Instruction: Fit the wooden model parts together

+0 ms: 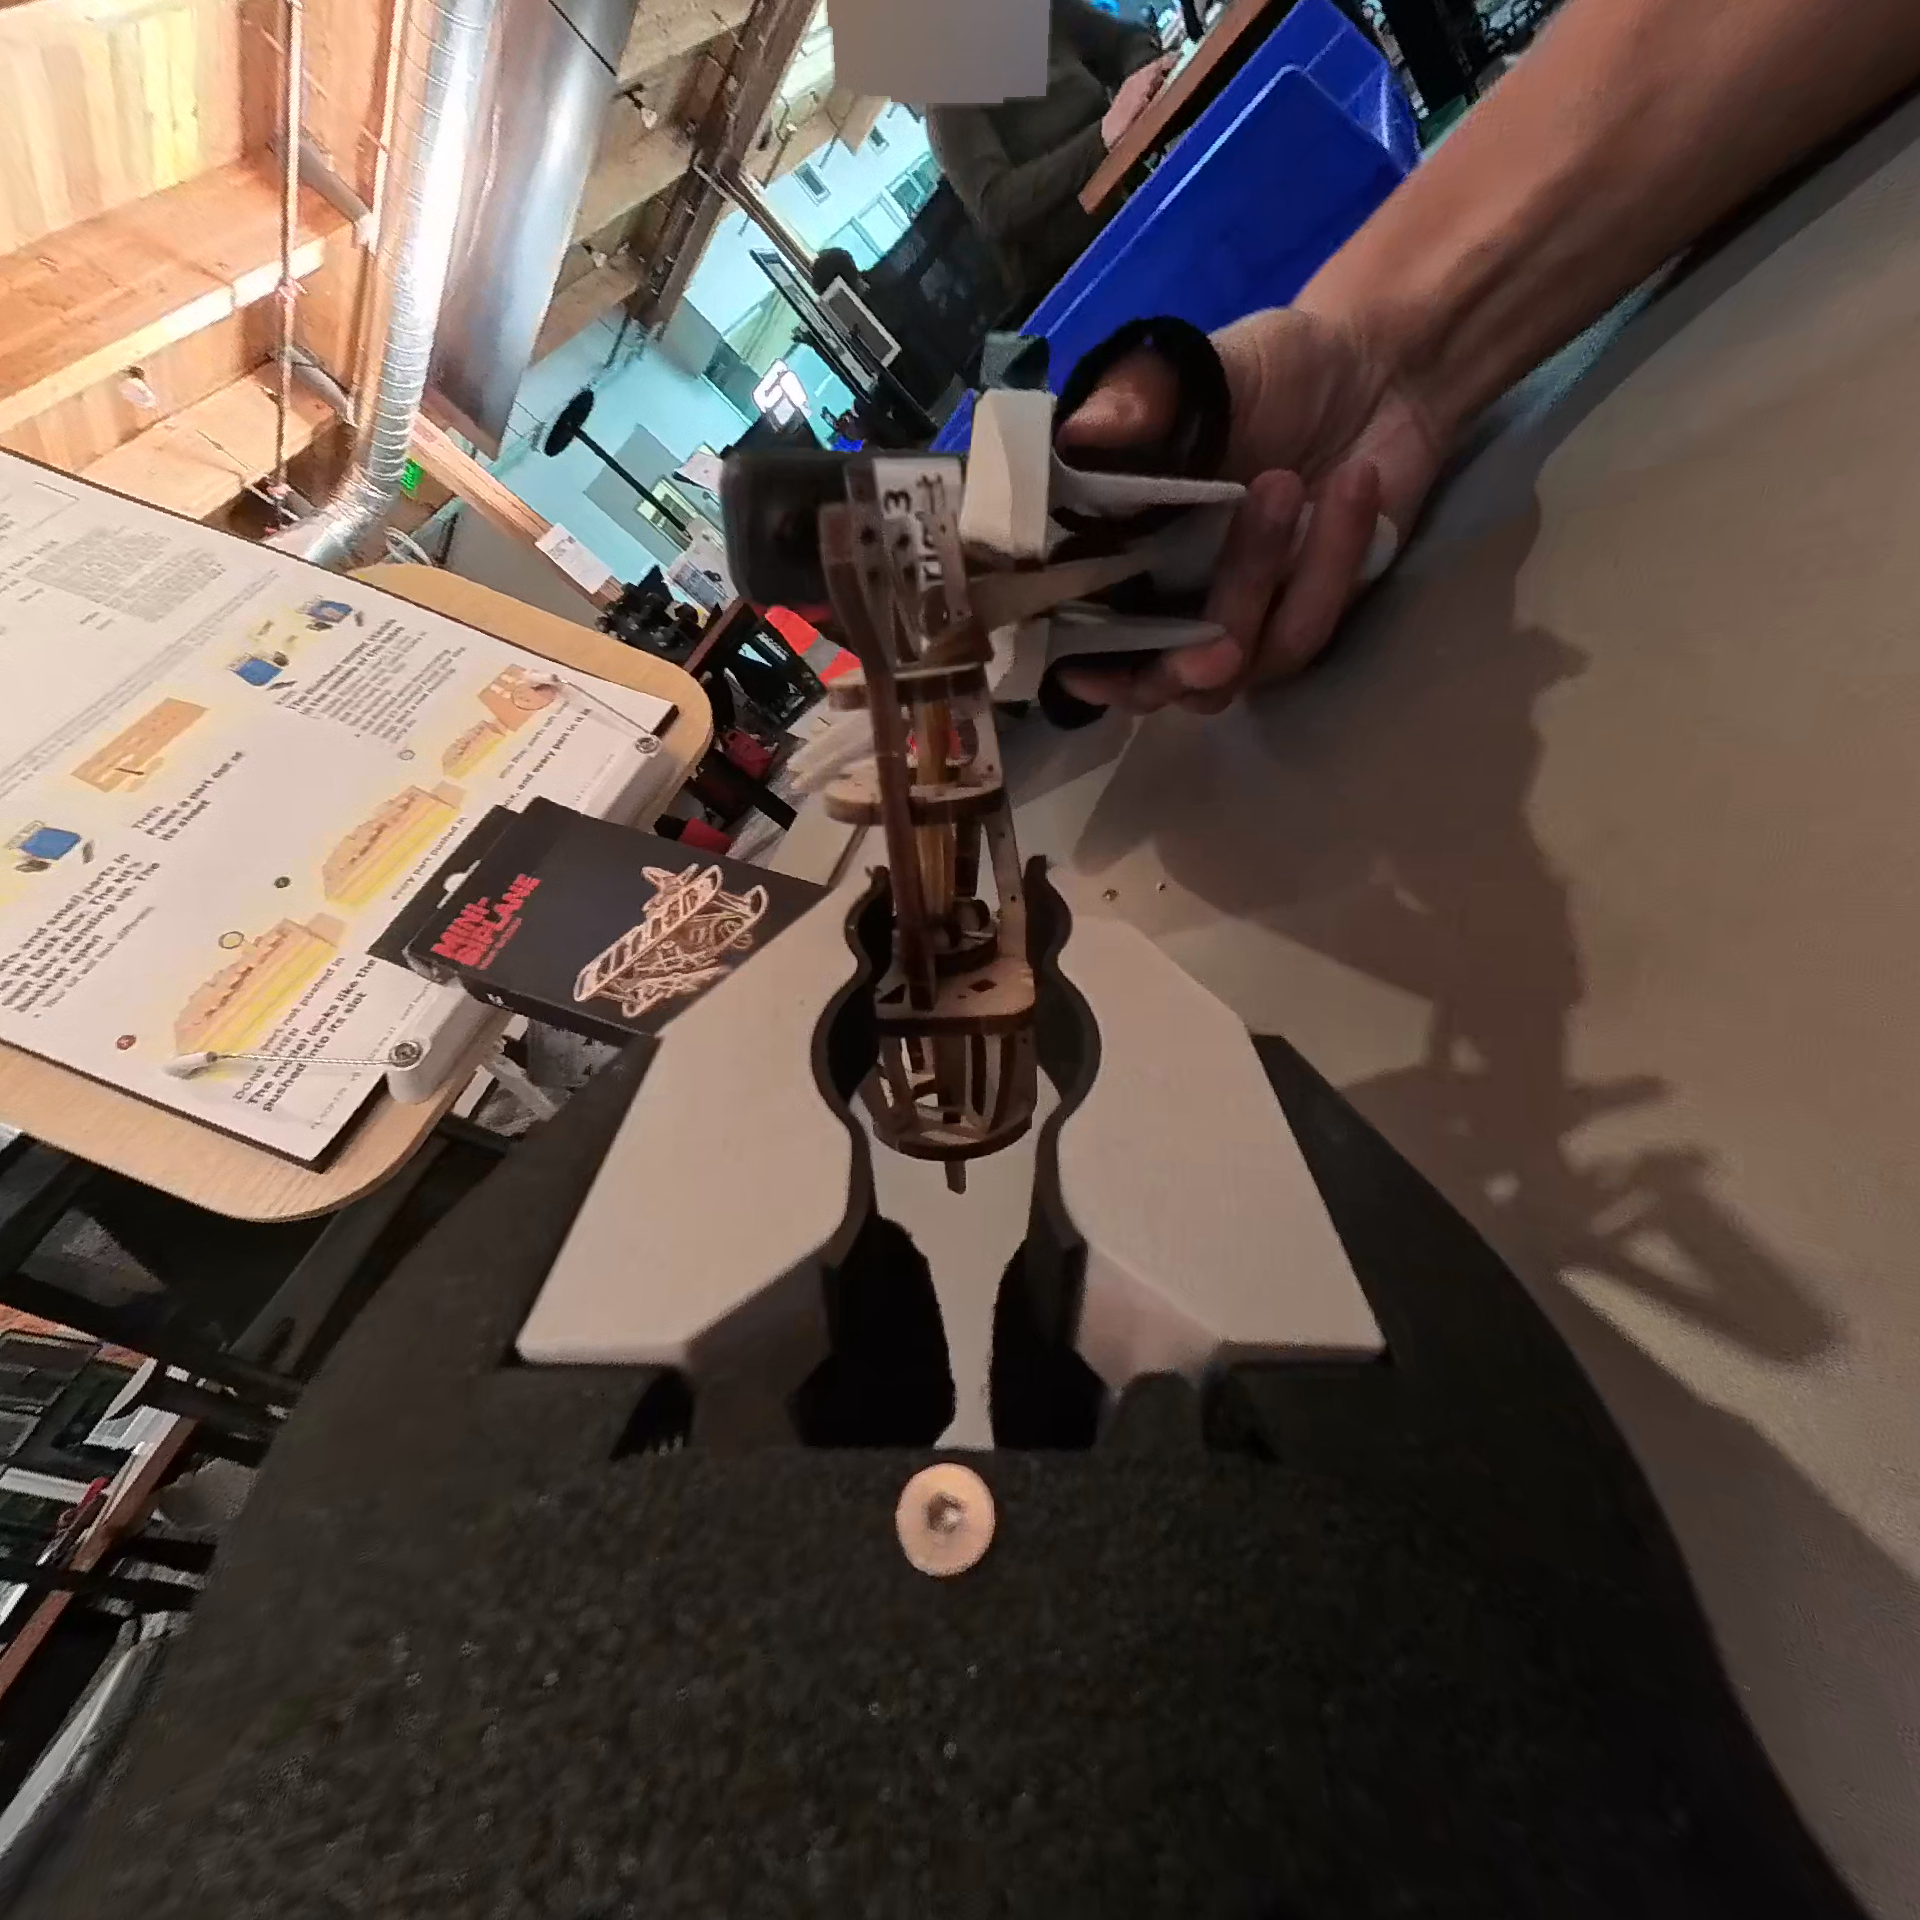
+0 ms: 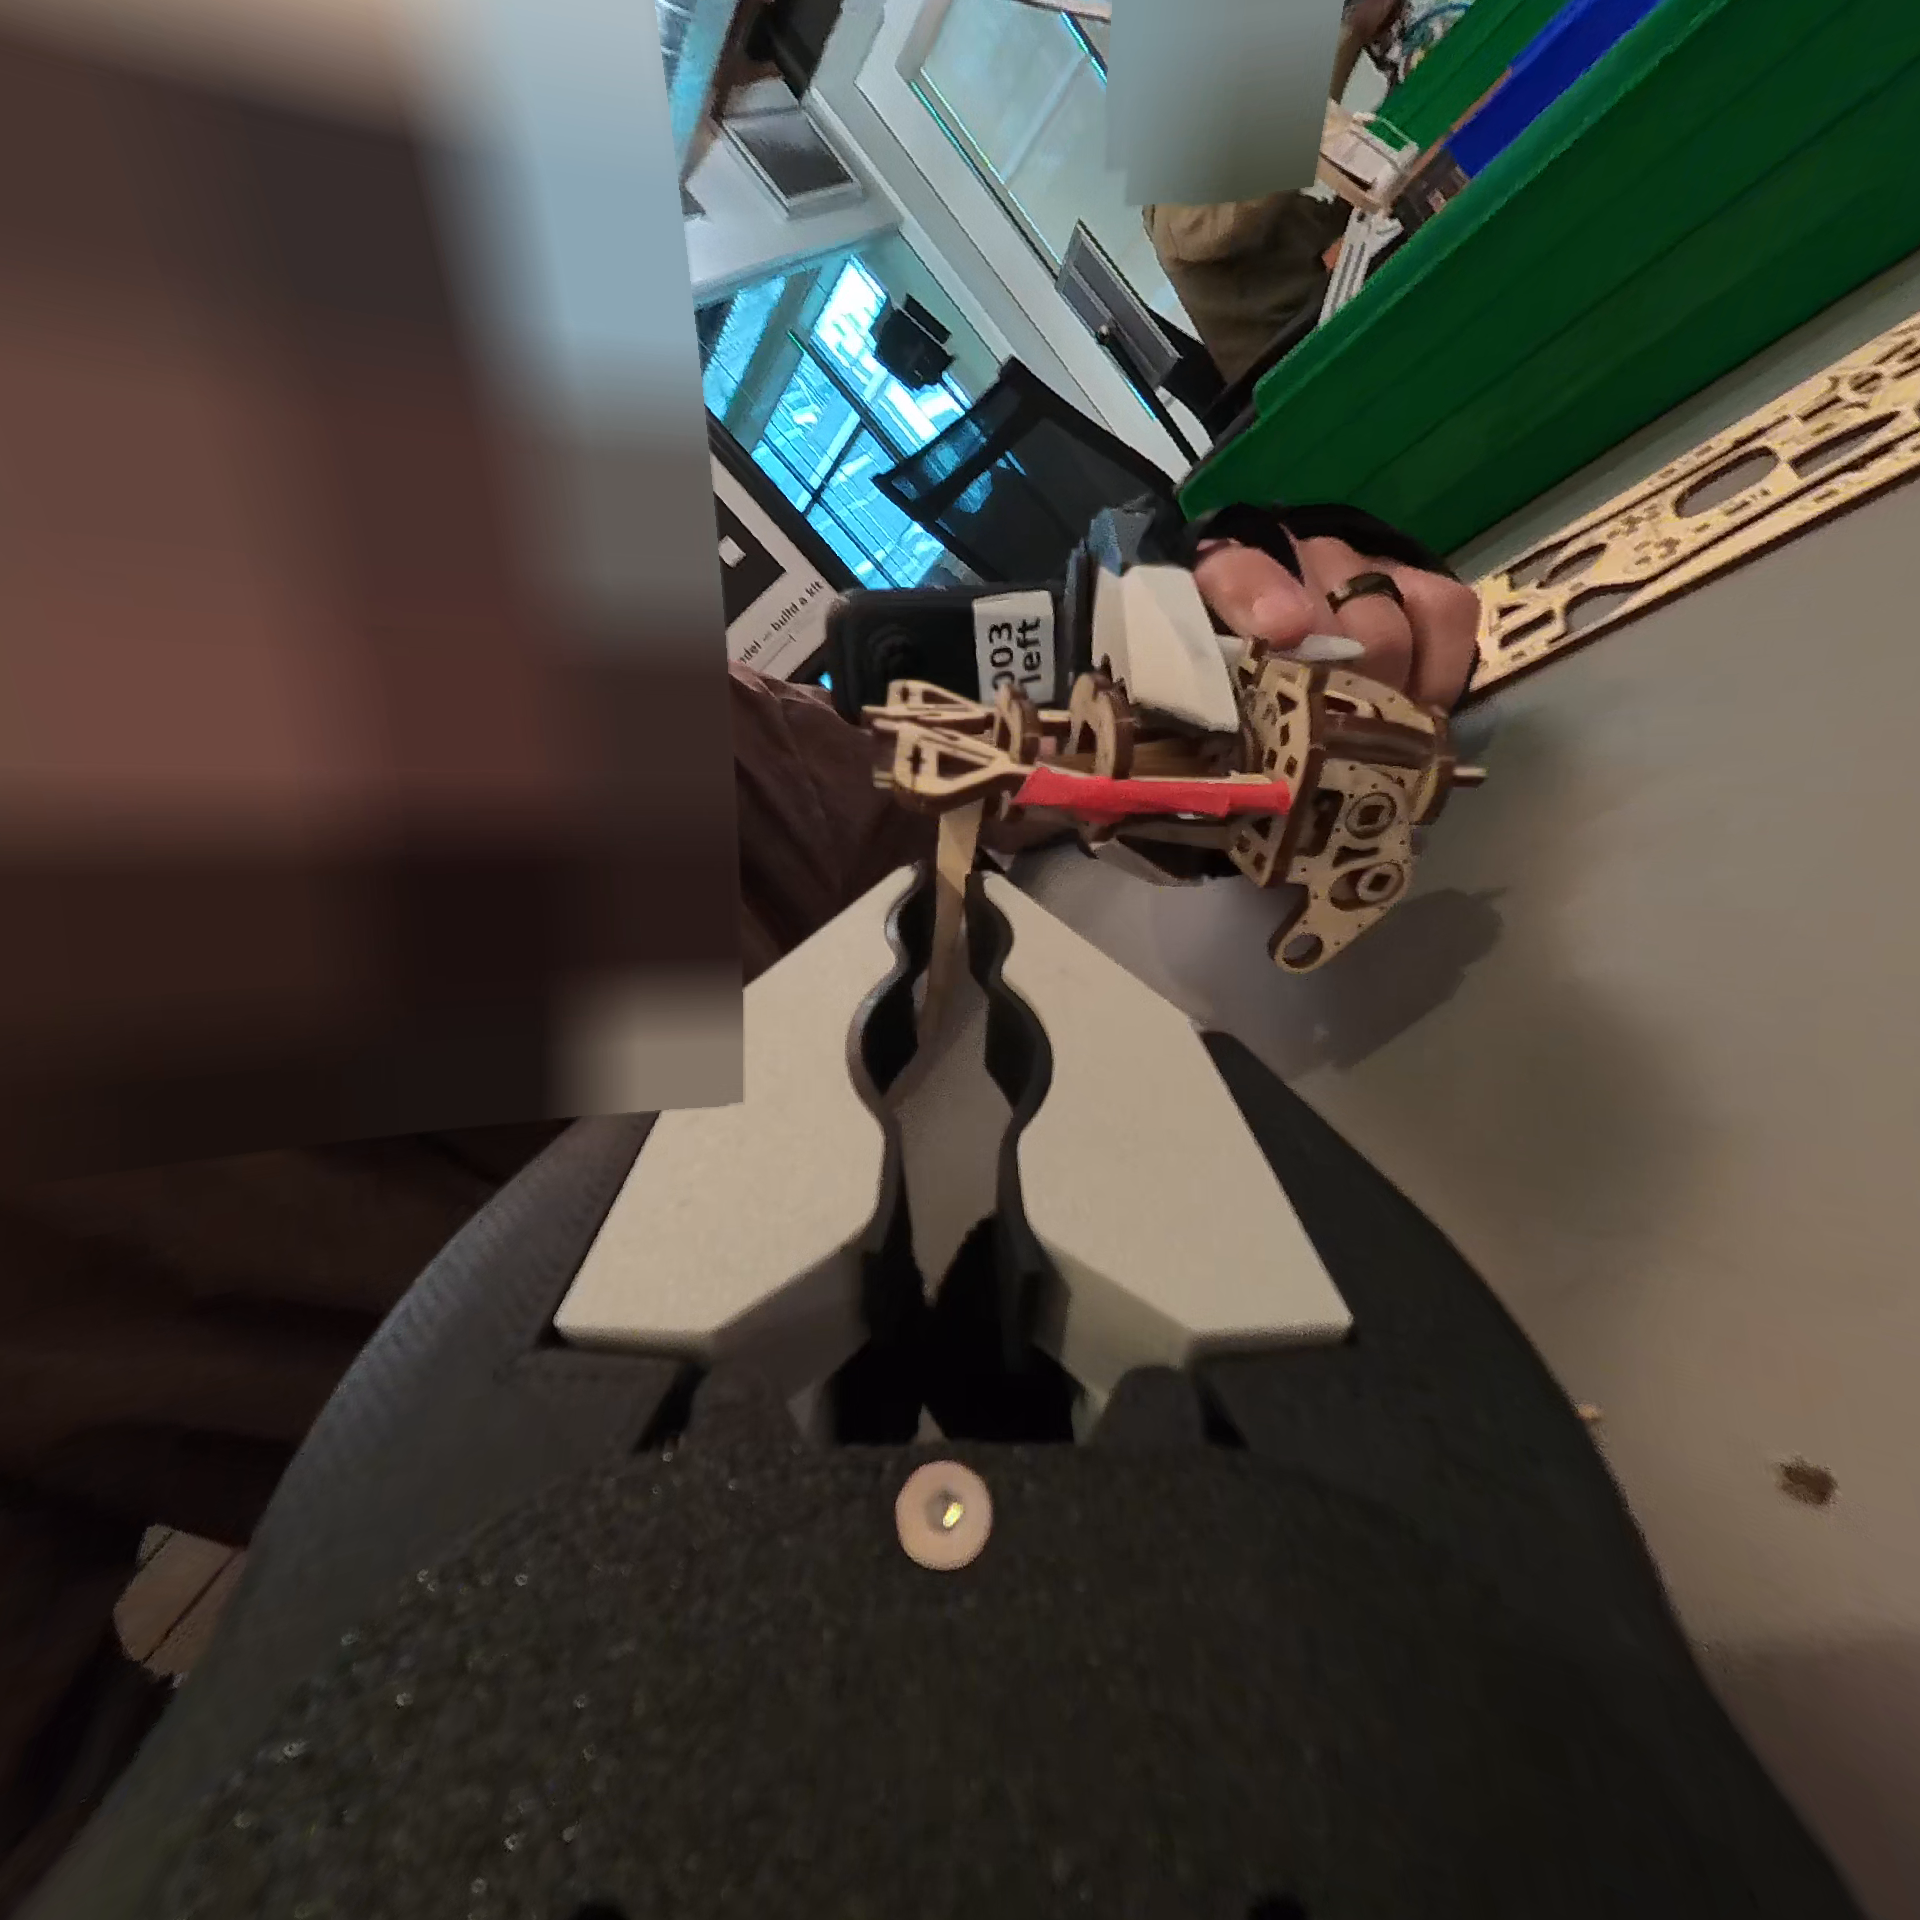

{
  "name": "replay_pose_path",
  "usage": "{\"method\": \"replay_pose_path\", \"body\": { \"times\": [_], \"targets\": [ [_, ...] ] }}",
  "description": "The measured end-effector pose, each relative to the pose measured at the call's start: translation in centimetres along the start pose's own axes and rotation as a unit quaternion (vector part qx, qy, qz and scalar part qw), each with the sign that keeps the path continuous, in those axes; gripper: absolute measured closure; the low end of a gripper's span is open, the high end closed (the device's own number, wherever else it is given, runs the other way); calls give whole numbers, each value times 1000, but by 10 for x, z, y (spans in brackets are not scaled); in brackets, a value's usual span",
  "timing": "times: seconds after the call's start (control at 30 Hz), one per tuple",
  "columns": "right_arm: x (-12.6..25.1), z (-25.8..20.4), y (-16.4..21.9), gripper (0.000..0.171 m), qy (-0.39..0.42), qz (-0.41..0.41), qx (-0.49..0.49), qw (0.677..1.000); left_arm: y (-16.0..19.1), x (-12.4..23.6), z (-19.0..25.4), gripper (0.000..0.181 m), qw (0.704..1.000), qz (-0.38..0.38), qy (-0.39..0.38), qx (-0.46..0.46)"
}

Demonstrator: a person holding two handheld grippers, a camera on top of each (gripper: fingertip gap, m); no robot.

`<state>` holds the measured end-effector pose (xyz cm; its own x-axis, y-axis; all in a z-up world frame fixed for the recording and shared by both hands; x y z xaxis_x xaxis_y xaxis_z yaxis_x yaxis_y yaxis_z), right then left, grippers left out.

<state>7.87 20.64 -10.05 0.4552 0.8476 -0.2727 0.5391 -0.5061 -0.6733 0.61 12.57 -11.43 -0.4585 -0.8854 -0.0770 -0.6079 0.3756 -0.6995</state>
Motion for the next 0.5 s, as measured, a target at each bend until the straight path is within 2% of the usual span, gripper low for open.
{"method": "replay_pose_path", "body": {
  "times": [0.2,0.5],
  "targets": [
    [5,1,7,167,53,-72,18,996,7,-4,12,159,999,-31,37,-6],
    [5,2,14,167,102,-129,45,985,12,-7,24,159,995,-68,67,-13]
  ]
}}
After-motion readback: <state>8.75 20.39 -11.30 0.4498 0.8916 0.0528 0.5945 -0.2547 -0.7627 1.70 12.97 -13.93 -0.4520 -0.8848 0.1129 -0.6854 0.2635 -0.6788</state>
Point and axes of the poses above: each gripper's, where its closed fingertips meet, x back along the fingers, y out of its underside, z = x × y across the jaws, the point moved 5 cm from there along x, back along the fingers, and after that the axes turned 12 degrees about z, right-handed, at the moved point
